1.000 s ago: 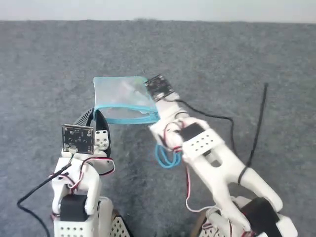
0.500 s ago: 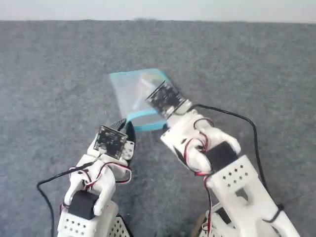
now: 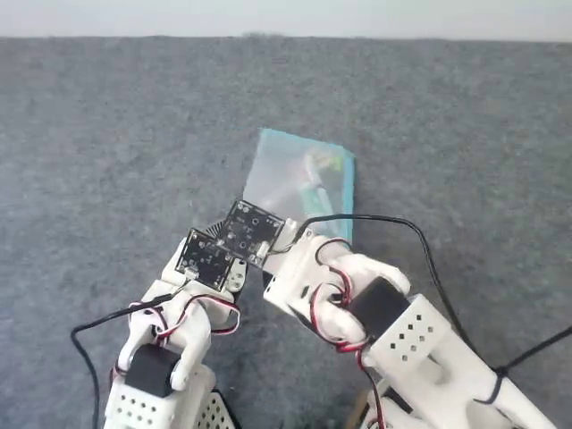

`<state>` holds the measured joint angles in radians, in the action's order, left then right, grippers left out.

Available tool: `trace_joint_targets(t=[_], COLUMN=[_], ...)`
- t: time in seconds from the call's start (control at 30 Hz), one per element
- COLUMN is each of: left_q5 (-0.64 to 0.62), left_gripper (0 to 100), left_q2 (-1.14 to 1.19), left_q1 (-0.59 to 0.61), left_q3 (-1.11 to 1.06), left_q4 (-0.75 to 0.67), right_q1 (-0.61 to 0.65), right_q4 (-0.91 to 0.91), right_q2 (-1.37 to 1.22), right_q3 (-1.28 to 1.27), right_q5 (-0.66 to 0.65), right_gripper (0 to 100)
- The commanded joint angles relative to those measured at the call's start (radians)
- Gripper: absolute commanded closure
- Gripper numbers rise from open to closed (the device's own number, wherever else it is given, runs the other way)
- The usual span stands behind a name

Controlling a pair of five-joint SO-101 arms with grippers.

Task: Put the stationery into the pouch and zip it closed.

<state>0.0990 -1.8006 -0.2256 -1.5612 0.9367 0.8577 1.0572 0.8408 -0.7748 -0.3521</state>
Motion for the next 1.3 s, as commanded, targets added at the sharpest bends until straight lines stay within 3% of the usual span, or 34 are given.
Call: trace_joint_targets(t=[0.0,0.1,0.2,0.3,0.63,0.7,0.93,1.13,1.27], left_q5=[0.008,0.008,0.005,0.003,0.003,0.003,0.003,0.005,0.005], left_gripper=[99,99,99,99,99,99,99,99,99], left_q2=[-0.011,-0.011,-0.011,-0.011,-0.012,-0.012,-0.012,-0.012,-0.012], left_q1=[-0.028,-0.021,-0.02,-0.018,-0.018,-0.011,0.054,0.054,0.054], left_q3=[0.005,0.005,0.005,0.008,0.015,0.028,0.039,0.039,0.039], left_q4=[0.006,0.006,0.003,0.002,0.002,0.005,0.006,0.002,0.002], right_q1=[0.038,0.007,-0.061,-0.105,-0.096,-0.096,-0.229,-0.229,-0.229], right_q4=[-0.038,0.004,0.079,0.139,0.387,0.375,0.071,0.012,-0.008], right_q2=[0.051,0.053,0.054,0.082,0.38,0.38,0.288,0.171,0.104], right_q3=[0.081,0.083,0.083,0.083,0.104,0.031,-0.204,-0.21,-0.218], right_q5=[0.031,0.066,0.066,0.006,-0.054,-0.071,-0.144,-0.152,-0.184], right_gripper=[98.7,95.7,85.7,77.9,76.1,76.1,74.3,62.9,62.5])
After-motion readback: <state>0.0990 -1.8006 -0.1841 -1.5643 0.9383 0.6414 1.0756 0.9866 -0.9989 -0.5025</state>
